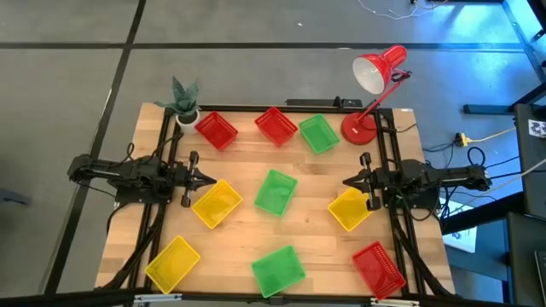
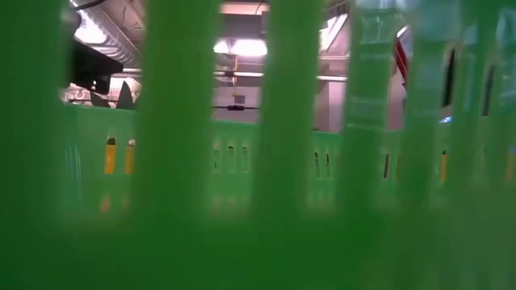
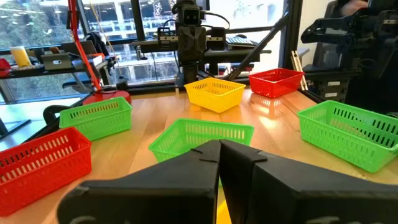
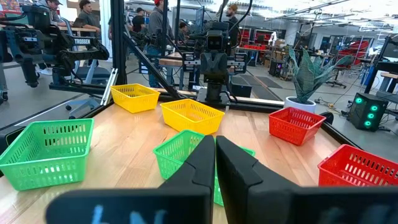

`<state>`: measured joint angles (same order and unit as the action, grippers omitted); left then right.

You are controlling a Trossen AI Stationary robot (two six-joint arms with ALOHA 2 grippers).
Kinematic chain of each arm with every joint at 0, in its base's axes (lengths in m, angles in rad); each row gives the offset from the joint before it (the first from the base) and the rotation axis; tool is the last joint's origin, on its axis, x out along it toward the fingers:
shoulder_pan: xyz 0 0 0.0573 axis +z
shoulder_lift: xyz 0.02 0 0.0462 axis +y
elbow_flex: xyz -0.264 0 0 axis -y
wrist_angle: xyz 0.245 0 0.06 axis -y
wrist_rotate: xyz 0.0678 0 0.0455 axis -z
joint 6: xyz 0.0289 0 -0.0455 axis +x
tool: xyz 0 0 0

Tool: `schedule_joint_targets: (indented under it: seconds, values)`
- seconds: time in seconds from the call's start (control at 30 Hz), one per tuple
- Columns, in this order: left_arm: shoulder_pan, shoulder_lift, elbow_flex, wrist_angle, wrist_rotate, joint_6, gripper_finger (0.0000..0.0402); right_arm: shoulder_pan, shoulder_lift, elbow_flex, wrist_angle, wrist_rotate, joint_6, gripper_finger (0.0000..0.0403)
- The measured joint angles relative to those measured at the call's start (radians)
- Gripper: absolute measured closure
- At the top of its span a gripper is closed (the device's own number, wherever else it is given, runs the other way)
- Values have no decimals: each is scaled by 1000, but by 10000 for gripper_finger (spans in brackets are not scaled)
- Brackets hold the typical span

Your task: Stack baskets by color

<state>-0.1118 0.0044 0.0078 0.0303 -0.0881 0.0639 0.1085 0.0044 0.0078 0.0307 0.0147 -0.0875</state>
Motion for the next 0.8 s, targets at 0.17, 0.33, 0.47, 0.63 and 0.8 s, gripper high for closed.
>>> schedule_joint_targets:
  seconds: [0.17,0.33,0.47,0.63,0.8]
  values:
    - [0,0,0,0,0,0,401,0,0,0,0,0,0,385]
    - [0,0,0,0,0,0,401,0,0,0,0,0,0,385]
    - [0,0,0,0,0,0,401,0,0,0,0,0,0,385]
    - [0,0,0,0,0,0,401,0,0,0,0,0,0,386]
    - [0,0,0,0,0,0,401,0,0,0,27,0,0,385]
